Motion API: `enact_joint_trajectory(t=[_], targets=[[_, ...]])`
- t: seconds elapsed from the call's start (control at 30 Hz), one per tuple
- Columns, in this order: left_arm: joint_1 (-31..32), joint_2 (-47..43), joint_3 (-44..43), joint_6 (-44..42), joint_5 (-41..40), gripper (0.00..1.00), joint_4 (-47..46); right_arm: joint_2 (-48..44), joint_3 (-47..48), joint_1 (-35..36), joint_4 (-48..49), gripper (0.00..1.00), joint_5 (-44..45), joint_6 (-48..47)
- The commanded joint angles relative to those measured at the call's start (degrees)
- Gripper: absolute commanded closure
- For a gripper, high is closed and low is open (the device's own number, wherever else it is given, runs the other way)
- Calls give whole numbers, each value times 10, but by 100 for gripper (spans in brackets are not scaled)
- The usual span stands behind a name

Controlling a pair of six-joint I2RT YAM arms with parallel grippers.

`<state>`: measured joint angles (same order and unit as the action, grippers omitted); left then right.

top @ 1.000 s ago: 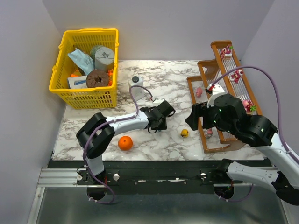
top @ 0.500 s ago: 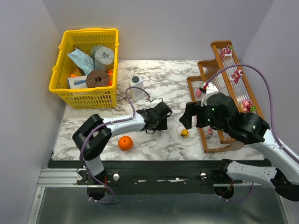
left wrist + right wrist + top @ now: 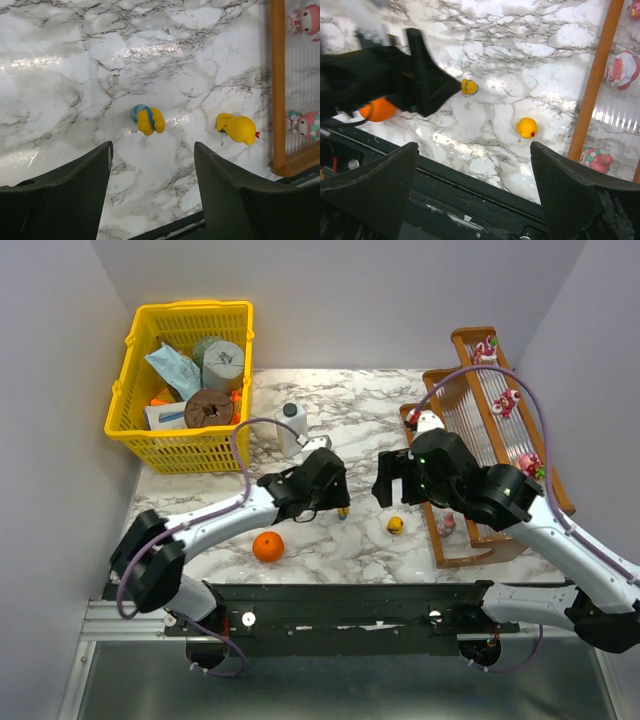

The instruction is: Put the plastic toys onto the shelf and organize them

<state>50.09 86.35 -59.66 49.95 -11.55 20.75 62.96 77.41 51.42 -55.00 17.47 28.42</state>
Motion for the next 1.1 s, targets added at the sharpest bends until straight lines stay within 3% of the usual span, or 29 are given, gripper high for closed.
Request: enact_joint_trajectory(t=[0.0,0.17,0.33,0.6,0.73,0.97,1.07], targets=[[-31,-129,38,7,-11,25,48,47,6,4,17,0,42,1],[-98,-251,36,-4,-53,23,156,112,-2,47,36,2,102,24],[-213,-284,9,-64,-18,22,230,253,54,132,-19,3,214,102],[-332,-291,6,-133,55,19,234,474,196,172,-156,10,262,225],[-371,-276,11,-152,89,19,219,545,239,172,-202,15,276,257],[-389,-239,5,-155,100,19,204,597,245,169,-165,29,307,219],[-396,-230,-10,-158,104,20,211,623,255,166,-173,31,323,218]])
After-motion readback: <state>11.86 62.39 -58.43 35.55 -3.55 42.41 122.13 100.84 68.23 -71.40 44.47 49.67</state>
